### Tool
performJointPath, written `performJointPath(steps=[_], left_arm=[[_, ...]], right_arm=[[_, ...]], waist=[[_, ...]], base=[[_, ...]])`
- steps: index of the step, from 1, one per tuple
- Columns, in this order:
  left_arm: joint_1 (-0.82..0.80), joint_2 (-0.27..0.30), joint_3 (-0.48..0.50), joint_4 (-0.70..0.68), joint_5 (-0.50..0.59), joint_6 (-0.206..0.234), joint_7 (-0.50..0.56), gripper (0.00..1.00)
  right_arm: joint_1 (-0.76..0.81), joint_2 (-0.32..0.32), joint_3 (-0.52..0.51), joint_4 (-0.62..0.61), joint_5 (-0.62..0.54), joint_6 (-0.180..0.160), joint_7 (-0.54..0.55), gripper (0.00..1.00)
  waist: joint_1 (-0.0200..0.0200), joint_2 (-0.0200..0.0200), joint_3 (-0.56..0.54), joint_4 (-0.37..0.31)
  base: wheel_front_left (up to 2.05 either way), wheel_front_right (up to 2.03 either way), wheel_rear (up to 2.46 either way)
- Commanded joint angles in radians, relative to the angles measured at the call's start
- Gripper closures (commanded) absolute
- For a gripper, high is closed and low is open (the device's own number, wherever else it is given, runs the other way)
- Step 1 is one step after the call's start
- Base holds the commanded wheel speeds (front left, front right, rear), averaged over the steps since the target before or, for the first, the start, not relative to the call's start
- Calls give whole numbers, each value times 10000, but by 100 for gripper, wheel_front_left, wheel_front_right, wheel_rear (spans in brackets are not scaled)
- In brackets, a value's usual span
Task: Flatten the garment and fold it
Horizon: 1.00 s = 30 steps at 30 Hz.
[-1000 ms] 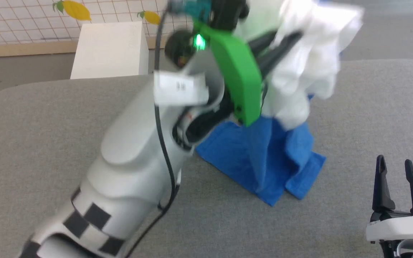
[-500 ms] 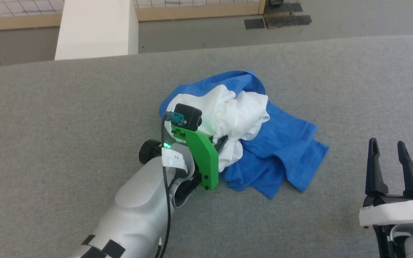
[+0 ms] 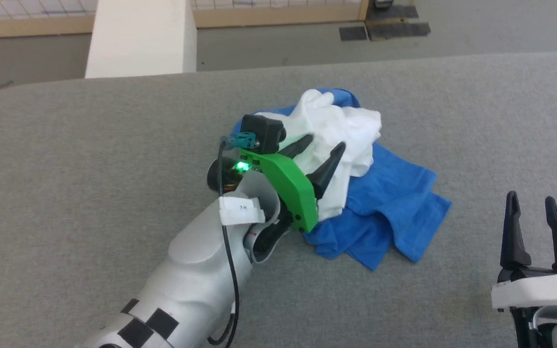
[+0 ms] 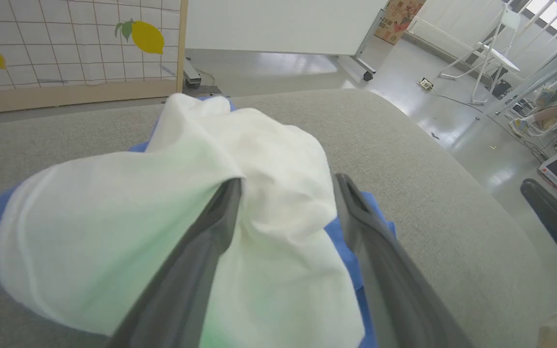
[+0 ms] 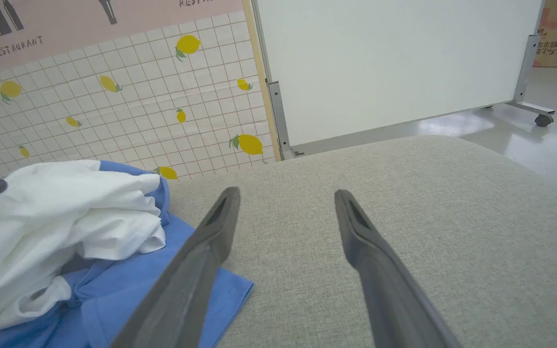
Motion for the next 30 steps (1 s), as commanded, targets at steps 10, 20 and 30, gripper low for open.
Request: performJointPath(steps=[10, 20, 30], left_arm=[[2306, 1591, 829, -2887, 897, 1792, -2125, 0], [6698, 1765, 4591, -6828, 3548, 3058, -2268, 0], [8790, 597, 6384, -7084, 5754, 2005, -2270, 0]], right_arm=[[450, 1, -20, -103, -32, -15, -21, 0], [611, 1, 35, -216, 47, -15, -21, 0], [731, 1, 79, -200, 24, -15, -21, 0]], waist=[[0, -1, -843, 655], [0, -1, -699, 634], [0, -1, -737, 977]], base=[[0, 0, 0], [0, 0, 0], [0, 0, 0]])
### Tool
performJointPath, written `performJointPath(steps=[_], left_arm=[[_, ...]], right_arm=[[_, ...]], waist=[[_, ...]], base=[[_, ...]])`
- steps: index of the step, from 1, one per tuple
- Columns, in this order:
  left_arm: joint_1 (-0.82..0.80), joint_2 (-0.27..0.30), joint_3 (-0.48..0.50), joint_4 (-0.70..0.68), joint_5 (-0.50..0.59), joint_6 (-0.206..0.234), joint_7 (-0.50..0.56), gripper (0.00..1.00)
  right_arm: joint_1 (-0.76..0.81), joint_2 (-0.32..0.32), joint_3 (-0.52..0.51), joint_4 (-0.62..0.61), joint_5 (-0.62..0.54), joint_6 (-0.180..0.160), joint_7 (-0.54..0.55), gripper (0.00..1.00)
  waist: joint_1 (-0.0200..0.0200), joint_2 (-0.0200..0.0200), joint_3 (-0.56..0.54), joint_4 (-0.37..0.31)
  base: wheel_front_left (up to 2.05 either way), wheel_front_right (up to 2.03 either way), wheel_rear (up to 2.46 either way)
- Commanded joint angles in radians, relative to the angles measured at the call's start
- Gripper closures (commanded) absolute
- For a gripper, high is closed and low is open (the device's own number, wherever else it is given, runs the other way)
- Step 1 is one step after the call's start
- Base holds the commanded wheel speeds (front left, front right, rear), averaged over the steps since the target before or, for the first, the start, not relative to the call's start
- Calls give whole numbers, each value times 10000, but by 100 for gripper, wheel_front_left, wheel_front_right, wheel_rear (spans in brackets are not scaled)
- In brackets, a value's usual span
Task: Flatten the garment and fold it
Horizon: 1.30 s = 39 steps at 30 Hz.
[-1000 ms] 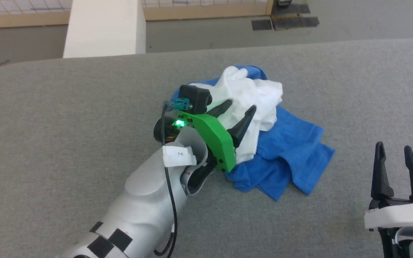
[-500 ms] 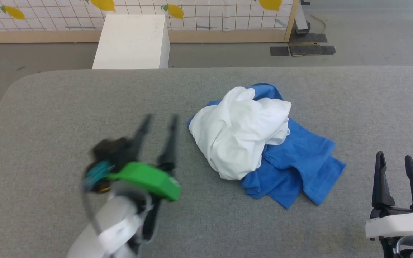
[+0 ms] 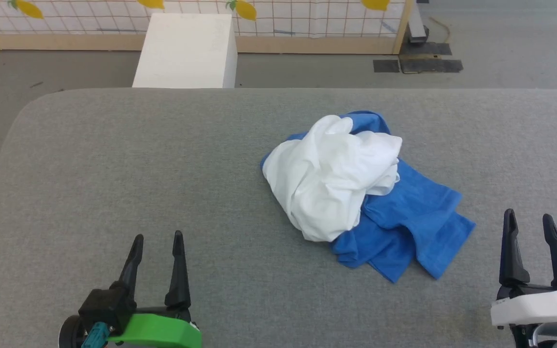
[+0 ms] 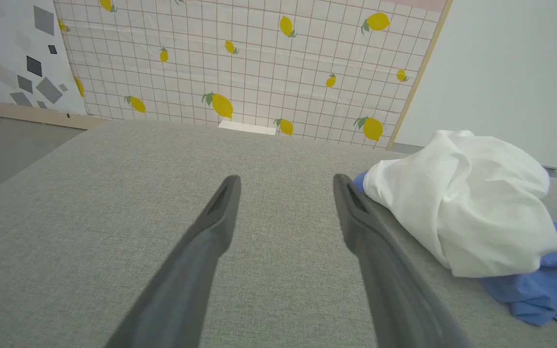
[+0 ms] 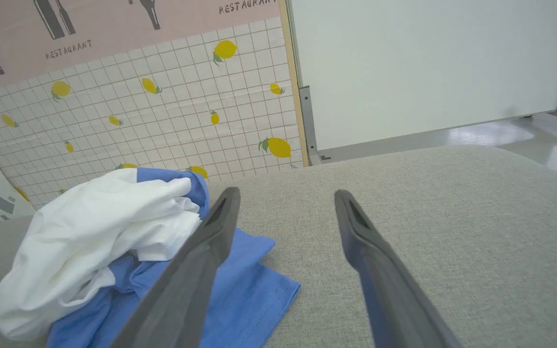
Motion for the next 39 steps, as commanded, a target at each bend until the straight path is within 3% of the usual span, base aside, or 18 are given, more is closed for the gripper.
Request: performJointPath(steps=[1, 8, 11, 15, 21, 25, 30, 34, 35, 36, 37, 39], left_arm=[[81, -105, 149, 12, 102, -175, -36, 0], [-45, -519, 539, 33, 476, -825, -37, 0], [-117, -588, 583, -8, 570, -961, -37, 0], [-219, -633, 580, 46, 633, -1105, -37, 0], [-402, -652, 348, 130, 418, -1089, -37, 0], [-549, -654, 104, 227, 240, -1051, -37, 0], [-733, -655, -119, 325, 59, -1010, -37, 0], [-842, -656, -235, 406, -41, -986, -37, 0], [-863, -656, -248, 426, -62, -984, -37, 0], [-883, -656, -263, 447, -75, -986, -37, 0], [-907, -656, -283, 478, -87, -983, -37, 0], [-942, -656, -293, 512, -125, -953, -37, 0]], right_arm=[[86, 1, 15, -36, 3, -15, -21, 0], [-552, -51, 742, 192, -324, -15, 368, 0], [-1249, -550, 1068, 180, -250, -15, 1629, 0], [-2138, -1669, 1518, 143, 211, -15, 3671, 0], [-2887, -3094, 2503, 605, 1213, -15, 7530, 0], [-3077, -3842, 3235, 812, 1589, -15, 9100, 0], [-3227, -4250, 3673, 1264, 1960, -15, 9995, 0], [-3493, -4315, 3877, 1716, 1826, -15, 9895, 0], [-3553, -4300, 3899, 1883, 1725, -15, 9853, 15], [-3581, -4311, 3966, 2002, 1636, -15, 9861, 77], [-3593, -4346, 4081, 2167, 1556, -15, 9972, 100], [-3633, -4419, 4231, 2355, 1586, -15, 10181, 100]], waist=[[0, 0, -37, 107], [0, 0, 138, 391], [0, 0, 313, 475], [0, 0, 534, 616], [0, 0, 852, 942], [0, 0, 1095, 1236], [0, 0, 1424, 1639], [0, 0, 1572, 1862], [0, 0, 1591, 1897], [0, 0, 1604, 1926], [0, 0, 1608, 1948], [0, 0, 1577, 1962]], base=[[0, 0, 0], [0, 0, 0], [0, 0, 0], [0, 0, 0], [0, 0, 0], [0, 0, 0], [0, 0, 0], [0, 0, 0], [0, 0, 0], [0, 0, 0], [0, 0, 0], [0, 0, 0]])
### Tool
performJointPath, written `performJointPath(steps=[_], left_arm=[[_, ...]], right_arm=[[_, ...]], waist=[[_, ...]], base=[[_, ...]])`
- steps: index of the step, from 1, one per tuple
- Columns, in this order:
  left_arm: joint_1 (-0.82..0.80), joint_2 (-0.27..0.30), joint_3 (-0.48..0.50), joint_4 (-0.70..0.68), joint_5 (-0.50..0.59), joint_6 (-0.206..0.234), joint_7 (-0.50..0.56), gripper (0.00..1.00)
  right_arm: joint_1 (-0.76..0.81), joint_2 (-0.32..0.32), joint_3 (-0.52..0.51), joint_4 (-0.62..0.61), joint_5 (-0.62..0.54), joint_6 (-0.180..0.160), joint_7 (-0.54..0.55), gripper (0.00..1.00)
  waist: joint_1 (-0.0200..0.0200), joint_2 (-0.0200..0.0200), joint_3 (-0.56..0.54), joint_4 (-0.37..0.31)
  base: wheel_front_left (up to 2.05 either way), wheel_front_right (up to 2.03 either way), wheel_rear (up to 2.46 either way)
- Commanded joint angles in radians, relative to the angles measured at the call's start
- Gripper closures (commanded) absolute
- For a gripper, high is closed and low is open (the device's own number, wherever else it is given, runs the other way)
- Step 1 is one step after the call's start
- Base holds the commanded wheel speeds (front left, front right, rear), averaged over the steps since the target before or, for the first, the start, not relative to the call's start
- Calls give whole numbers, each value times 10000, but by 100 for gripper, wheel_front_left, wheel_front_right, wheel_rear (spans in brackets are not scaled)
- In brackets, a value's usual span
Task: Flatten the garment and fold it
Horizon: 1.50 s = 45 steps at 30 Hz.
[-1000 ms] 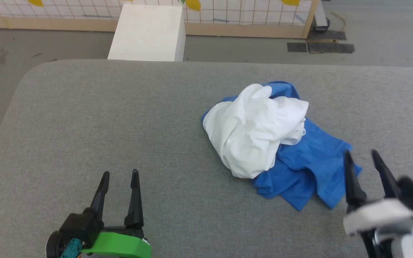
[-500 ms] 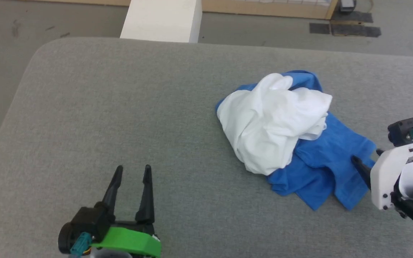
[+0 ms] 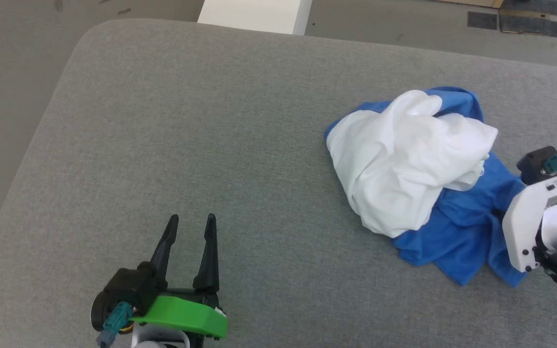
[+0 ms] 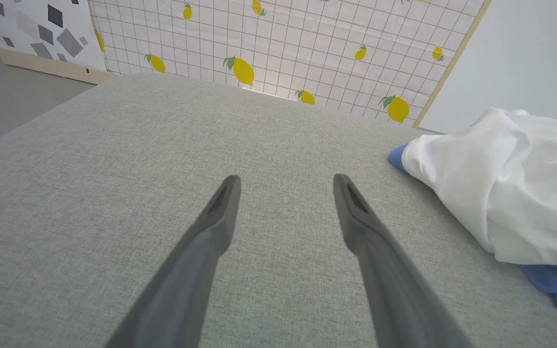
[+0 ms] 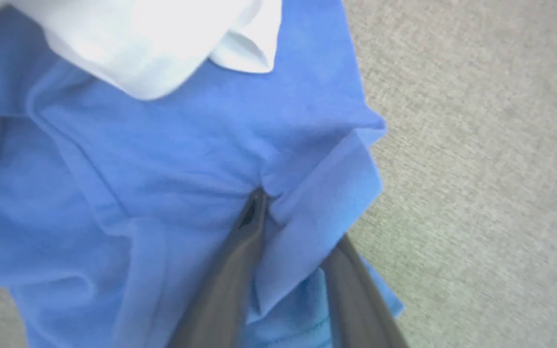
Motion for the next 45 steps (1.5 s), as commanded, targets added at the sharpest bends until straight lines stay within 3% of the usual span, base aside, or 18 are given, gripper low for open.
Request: performJointPath(steps=[1, 7, 14, 18, 24, 29, 33, 38, 39, 40, 41, 42, 45], left_arm=[[-167, -29, 3, 32, -83, 80, -37, 0], [-6, -29, 194, 107, -70, 109, -38, 0], [373, -29, 546, 10, 99, 88, -38, 0], [578, -29, 676, -53, 171, 47, -38, 0], [513, -29, 541, -111, 140, 7, -38, 0], [485, -30, 512, 35, 219, -70, -38, 0], [397, -30, 620, 156, 309, -178, -38, 0], [329, -30, 739, 268, 406, -270, -38, 0], [319, -30, 741, 282, 399, -282, -38, 0], [311, -30, 734, 293, 380, -289, -38, 0], [307, -30, 710, 307, 348, -292, -38, 0], [311, -30, 687, 319, 323, -286, -38, 0], [361, -30, 610, 362, 220, -239, -38, 0]], right_arm=[[197, 9, 202, 468, -40, -25, 175, 100], [-387, 424, -363, 470, 281, -25, -409, 100], [-1324, 1031, -2099, -66, 751, -25, -890, 100], [-1303, 740, -3001, -710, 646, -25, -518, 100], [324, 578, -5367, -1296, 344, -25, 217, 100], [2716, 1136, -6962, -1255, -164, -25, 442, 100], [3756, 1863, -7196, -678, -118, -25, 117, 100], [3662, 2051, -6608, -399, -137, -25, -619, 100], [3567, 2012, -6484, -403, -131, -25, -688, 97], [3451, 1964, -6369, -436, -105, -25, -752, 74], [3310, 1859, -6221, -501, -71, -25, -811, 22], [3201, 1748, -6097, -545, -28, -25, -800, 0], [2791, 1281, -5677, -858, 284, -25, -515, 0]], waist=[[0, 0, -20, 20], [0, 0, -638, -469], [0, 0, -1423, -1299], [0, 0, -1508, -1700], [0, 0, -1216, -1767], [0, 0, -896, -1612], [0, 0, -779, -1531], [0, 0, -826, -1680], [0, 0, -851, -1718], [0, 0, -879, -1762], [0, 0, -918, -1809], [0, 0, -956, -1850], [0, 0, -1100, -1990]], base=[[0, 0, 0], [0, 0, 0], [0, 0, 0], [0, 0, 0], [0, 0, 0], [0, 0, 0], [0, 0, 0], [0, 0, 0], [0, 0, 0], [0, 0, 0], [0, 0, 0], [0, 0, 0], [0, 0, 0]])
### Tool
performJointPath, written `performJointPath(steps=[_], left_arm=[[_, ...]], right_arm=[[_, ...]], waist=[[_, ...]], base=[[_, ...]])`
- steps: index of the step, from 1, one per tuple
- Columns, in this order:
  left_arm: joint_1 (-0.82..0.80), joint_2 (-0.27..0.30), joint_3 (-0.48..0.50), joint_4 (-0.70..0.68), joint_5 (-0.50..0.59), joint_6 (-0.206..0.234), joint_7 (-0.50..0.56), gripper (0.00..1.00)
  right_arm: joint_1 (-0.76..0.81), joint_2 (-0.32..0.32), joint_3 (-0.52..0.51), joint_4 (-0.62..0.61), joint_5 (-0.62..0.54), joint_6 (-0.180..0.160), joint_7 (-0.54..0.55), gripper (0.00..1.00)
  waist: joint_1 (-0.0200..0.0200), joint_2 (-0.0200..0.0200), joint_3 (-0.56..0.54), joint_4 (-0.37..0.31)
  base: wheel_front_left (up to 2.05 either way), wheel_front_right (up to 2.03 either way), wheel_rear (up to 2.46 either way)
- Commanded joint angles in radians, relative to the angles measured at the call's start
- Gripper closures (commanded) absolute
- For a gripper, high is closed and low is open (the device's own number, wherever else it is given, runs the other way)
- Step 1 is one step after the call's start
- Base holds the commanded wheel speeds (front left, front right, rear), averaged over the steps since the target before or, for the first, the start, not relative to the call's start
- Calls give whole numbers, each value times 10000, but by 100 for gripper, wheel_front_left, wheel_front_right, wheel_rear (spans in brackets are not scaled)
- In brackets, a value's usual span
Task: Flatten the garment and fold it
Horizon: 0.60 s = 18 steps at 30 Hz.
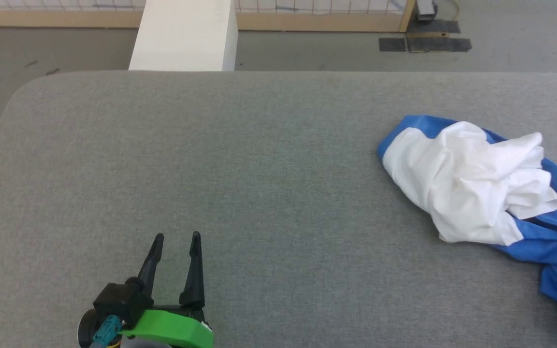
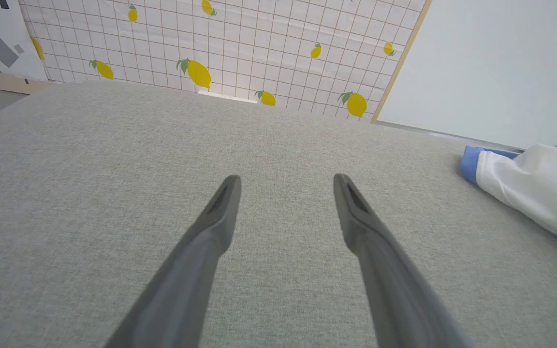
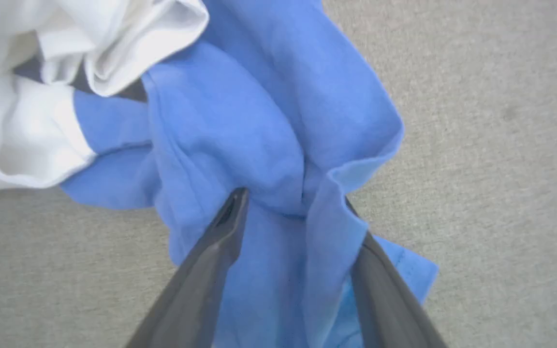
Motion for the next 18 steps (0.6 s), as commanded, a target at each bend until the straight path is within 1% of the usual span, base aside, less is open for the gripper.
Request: performJointPath(steps=[1, 6, 8, 11, 13, 15, 18], left_arm=[[-70, -22, -32, 32, -29, 17, -38, 0], [-6, -22, -133, 72, -154, 85, -38, 0], [1, -22, -167, 77, -179, 107, -38, 0], [5, -22, -225, 86, -221, 123, -38, 0], [15, -22, -260, 88, -248, 121, -38, 0], [32, -22, -311, 101, -262, 103, -38, 0], [15, -22, -365, 123, -265, 90, -38, 0]], right_arm=[[-316, -258, 159, -269, 217, 42, 236, 0], [-988, -1102, 774, -1572, 903, 42, 1452, 0], [-1289, -1271, 954, -2164, 1087, 42, 1905, 0], [-1676, -1130, 1256, -2821, 1215, 42, 2394, 0], [-1792, -992, 1531, -3031, 1218, 42, 2606, 0], [-1868, -761, 1886, -3086, 1212, 42, 2839, 0], [-1906, -606, 2492, -2987, 1048, 42, 3041, 0]], waist=[[0, 0, -161, -156], [0, 0, -374, -294], [0, 0, -439, -288], [0, 0, -514, -211], [0, 0, -535, -135], [0, 0, -529, -4], [0, 0, -445, 238]], base=[[0, 0, 0], [0, 0, 0], [0, 0, 0], [0, 0, 0], [0, 0, 0], [0, 0, 0], [0, 0, 0]])
